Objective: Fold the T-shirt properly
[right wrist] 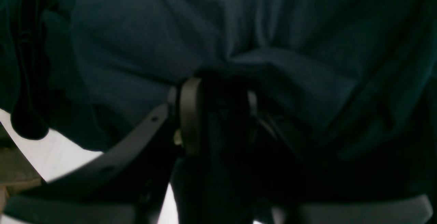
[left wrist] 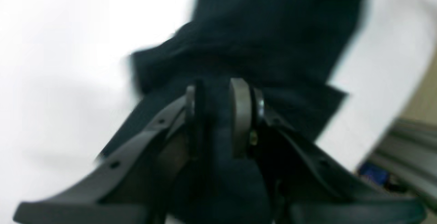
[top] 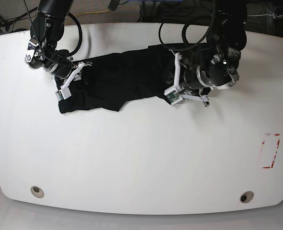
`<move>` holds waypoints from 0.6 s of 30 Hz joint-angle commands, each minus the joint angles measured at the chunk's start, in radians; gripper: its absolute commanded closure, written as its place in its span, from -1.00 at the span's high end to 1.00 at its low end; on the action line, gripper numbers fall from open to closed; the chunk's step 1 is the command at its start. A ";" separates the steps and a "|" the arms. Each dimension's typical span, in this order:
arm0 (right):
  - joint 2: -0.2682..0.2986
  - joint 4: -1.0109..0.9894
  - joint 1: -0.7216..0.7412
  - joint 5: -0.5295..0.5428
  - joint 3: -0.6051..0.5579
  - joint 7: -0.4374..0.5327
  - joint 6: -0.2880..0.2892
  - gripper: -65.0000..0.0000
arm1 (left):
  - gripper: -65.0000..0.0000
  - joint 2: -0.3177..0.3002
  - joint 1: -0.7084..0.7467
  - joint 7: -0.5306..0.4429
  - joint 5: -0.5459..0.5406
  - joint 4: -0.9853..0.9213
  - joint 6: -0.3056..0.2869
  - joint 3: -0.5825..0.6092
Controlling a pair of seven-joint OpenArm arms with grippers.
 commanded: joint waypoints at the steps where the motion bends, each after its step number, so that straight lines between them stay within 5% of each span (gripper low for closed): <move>1: 0.012 0.005 0.004 -0.040 0.008 -0.027 -0.010 -0.48 | -0.68 -0.002 -0.010 -0.015 -0.009 0.018 -0.001 -0.048; 6: 0.012 0.005 0.012 -0.039 0.008 -0.027 -0.010 -0.48 | -0.65 0.001 -0.032 -0.017 -0.009 -0.001 0.001 -0.076; 9: 0.012 0.005 0.012 -0.039 0.008 -0.027 -0.010 -0.48 | -0.45 0.032 -0.078 -0.017 -0.008 -0.038 0.009 -0.076; 13: 0.012 0.005 0.018 -0.039 0.008 -0.027 -0.010 -0.48 | -0.19 0.067 -0.121 -0.015 -0.008 -0.110 0.114 -0.076; 15: 0.012 0.005 0.018 -0.039 0.008 -0.027 -0.010 -0.48 | -0.23 0.067 -0.136 -0.011 -0.014 -0.143 0.159 -0.063; 18: 0.012 0.004 0.021 -0.040 0.008 -0.027 -0.010 -0.48 | -0.41 0.063 -0.136 -0.011 -0.015 -0.154 0.136 -0.039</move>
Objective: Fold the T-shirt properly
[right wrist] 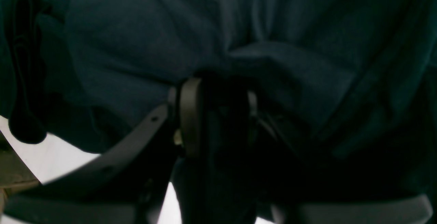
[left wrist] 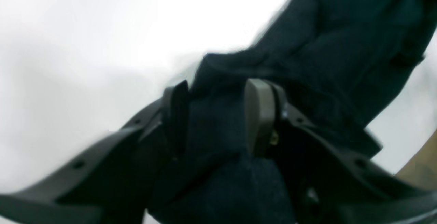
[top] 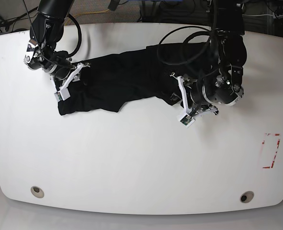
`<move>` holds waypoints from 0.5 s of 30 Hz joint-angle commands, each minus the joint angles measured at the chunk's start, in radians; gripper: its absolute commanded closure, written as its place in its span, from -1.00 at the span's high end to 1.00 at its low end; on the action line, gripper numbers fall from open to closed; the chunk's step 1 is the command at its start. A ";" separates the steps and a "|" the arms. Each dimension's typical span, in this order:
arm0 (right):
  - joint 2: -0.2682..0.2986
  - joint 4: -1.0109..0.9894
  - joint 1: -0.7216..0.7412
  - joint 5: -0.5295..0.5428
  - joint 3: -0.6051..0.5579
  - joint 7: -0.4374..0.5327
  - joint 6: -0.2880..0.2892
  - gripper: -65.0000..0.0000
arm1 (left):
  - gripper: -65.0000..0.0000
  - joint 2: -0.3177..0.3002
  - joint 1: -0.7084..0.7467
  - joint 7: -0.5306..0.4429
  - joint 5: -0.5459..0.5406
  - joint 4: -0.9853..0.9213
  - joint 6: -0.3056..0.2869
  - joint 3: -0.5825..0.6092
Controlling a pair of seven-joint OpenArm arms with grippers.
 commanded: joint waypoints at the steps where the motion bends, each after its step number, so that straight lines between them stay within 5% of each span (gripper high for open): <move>1: 0.012 0.005 0.010 -0.028 0.005 -0.017 -0.009 -0.48 | -0.49 0.001 -0.014 -0.015 -0.015 0.031 -0.036 0.002; 7: 0.012 0.007 0.016 -0.027 0.009 -0.017 -0.009 -0.47 | -0.79 -0.072 0.085 0.001 -0.015 0.126 -0.155 -0.001; 15: 0.012 0.008 0.056 0.041 0.105 -0.051 -0.009 -0.33 | -0.81 -0.146 0.231 -0.077 -0.011 0.152 -0.155 -0.070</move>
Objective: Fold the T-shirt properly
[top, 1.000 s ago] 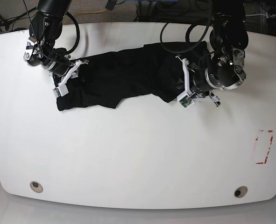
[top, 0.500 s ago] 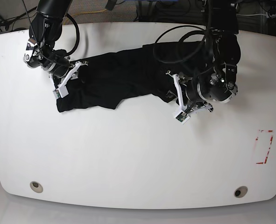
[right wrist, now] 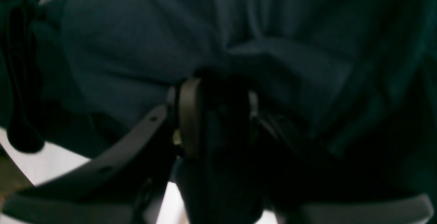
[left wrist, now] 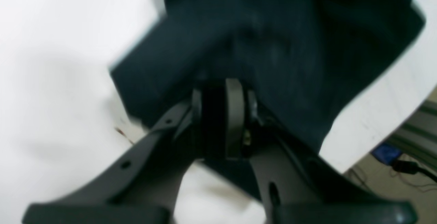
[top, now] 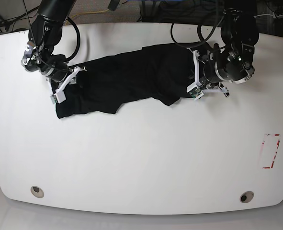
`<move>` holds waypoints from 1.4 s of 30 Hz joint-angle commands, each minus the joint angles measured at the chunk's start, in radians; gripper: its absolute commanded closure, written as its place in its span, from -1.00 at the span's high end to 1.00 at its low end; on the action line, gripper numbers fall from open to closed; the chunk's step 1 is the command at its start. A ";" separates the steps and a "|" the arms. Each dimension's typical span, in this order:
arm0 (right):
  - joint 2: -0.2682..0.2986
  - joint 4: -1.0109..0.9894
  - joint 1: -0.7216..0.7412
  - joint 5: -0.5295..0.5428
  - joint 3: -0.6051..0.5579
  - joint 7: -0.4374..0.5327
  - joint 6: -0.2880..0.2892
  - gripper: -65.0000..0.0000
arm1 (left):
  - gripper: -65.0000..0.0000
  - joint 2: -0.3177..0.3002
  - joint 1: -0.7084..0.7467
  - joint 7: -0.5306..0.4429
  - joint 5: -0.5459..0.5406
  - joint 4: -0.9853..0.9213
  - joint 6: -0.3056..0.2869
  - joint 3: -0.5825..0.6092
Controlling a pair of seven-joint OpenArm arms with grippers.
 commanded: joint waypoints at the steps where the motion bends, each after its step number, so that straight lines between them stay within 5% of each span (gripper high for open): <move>1: 0.023 0.013 0.025 0.063 0.047 -0.017 -0.006 -0.21 | -0.81 -0.007 0.017 -0.040 0.001 0.014 -0.004 -0.034; 4: 0.042 0.013 0.042 0.130 0.091 -0.051 -0.006 0.15 | -0.81 -0.027 0.046 -0.050 0.001 0.009 -0.004 -0.067; 10: 0.099 0.007 0.075 0.195 0.133 -0.063 -0.006 0.46 | -0.80 -0.030 0.043 -0.083 0.001 -0.074 -0.004 -0.069; 16: 0.126 -0.039 0.134 0.165 0.185 -0.063 -0.006 0.47 | -0.79 -0.029 0.016 -0.153 0.001 -0.190 -0.004 -0.064; 23: 0.221 -0.268 0.208 0.124 0.217 -0.038 -0.006 0.48 | -0.79 -0.009 -0.043 -0.155 0.003 -0.267 -0.004 -0.072; 28: 0.253 -0.351 0.217 0.121 0.214 0.005 -0.006 0.48 | -0.79 -0.024 -0.106 -0.156 0.083 -0.269 -0.004 -0.072; 34: 0.244 -0.355 0.185 0.121 0.214 0.009 -0.006 0.48 | -0.79 -0.027 -0.219 -0.156 0.179 -0.350 -0.004 -0.072; 42: 0.125 -0.266 0.094 0.127 0.208 0.003 -0.006 0.46 | -0.79 -0.029 -0.290 -0.156 0.181 -0.405 -0.004 -0.069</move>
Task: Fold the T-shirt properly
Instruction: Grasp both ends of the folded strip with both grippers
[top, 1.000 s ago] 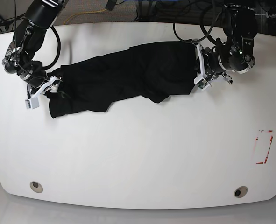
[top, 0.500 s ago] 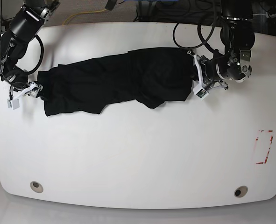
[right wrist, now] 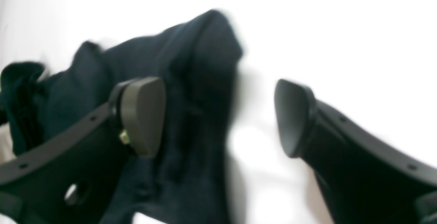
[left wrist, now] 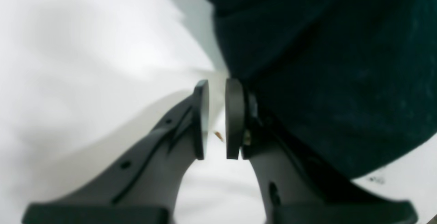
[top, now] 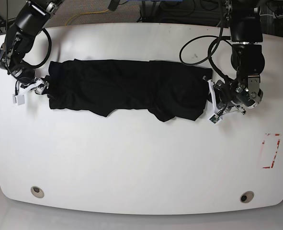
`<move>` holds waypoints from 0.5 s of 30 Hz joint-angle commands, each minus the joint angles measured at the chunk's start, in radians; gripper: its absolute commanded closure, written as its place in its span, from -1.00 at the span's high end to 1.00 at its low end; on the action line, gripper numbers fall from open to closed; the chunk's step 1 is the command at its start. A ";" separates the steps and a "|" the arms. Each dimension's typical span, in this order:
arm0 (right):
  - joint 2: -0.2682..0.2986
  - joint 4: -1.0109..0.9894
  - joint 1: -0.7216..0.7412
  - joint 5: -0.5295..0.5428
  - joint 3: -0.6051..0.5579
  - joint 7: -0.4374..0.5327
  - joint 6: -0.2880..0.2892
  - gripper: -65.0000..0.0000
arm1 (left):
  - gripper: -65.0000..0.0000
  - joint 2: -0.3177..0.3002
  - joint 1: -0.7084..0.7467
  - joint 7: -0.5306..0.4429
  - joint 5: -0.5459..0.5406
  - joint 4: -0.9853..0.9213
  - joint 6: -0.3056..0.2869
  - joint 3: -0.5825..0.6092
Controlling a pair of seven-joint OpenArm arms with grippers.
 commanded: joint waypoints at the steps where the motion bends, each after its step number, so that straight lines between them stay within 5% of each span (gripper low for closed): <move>1: -0.050 0.082 -0.025 -0.012 -0.023 -0.037 -0.001 0.46 | -0.79 -0.009 -0.015 -0.013 -0.008 0.014 -0.001 0.001; 10: -0.179 0.234 -0.069 -0.018 -0.063 -0.060 -0.001 0.44 | -0.79 -0.003 -0.008 -0.013 -0.006 0.006 -0.001 0.002; 13: -0.180 0.236 -0.064 -0.018 -0.064 -0.058 -0.001 0.19 | -0.79 -0.003 -0.006 -0.013 -0.006 0.006 -0.001 0.002; 15: -0.177 0.240 -0.061 -0.018 -0.064 -0.058 -0.001 -0.20 | -0.79 -0.003 -0.005 -0.013 -0.005 0.006 -0.001 0.002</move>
